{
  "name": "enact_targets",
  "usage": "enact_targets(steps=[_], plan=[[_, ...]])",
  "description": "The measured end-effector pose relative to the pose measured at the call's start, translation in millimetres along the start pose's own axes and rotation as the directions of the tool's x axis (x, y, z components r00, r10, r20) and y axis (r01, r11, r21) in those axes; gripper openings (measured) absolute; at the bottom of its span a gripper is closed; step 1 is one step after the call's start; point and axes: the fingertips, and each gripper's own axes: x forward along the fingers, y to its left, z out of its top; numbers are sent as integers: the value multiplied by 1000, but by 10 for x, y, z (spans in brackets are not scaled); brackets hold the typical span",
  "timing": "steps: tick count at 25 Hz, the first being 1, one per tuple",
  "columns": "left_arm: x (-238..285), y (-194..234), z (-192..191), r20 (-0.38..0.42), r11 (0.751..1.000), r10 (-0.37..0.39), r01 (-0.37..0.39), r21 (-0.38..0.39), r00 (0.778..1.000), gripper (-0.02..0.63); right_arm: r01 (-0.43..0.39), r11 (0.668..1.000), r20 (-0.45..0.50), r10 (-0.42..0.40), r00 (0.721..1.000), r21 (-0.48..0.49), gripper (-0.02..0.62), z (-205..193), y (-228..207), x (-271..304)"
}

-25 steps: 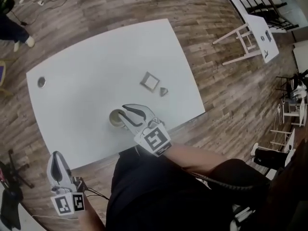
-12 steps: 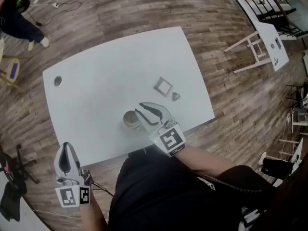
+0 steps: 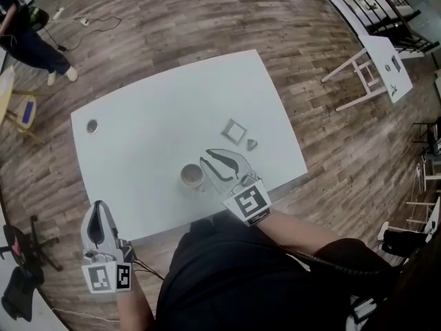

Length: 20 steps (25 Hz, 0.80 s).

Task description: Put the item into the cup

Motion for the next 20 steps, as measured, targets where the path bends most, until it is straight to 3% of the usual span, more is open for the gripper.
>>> enact_targets(steps=[20], plan=[[213, -32, 401, 87, 997, -44, 39, 63, 995, -2, 81, 994, 101, -74, 992, -69, 75, 379, -273, -90]])
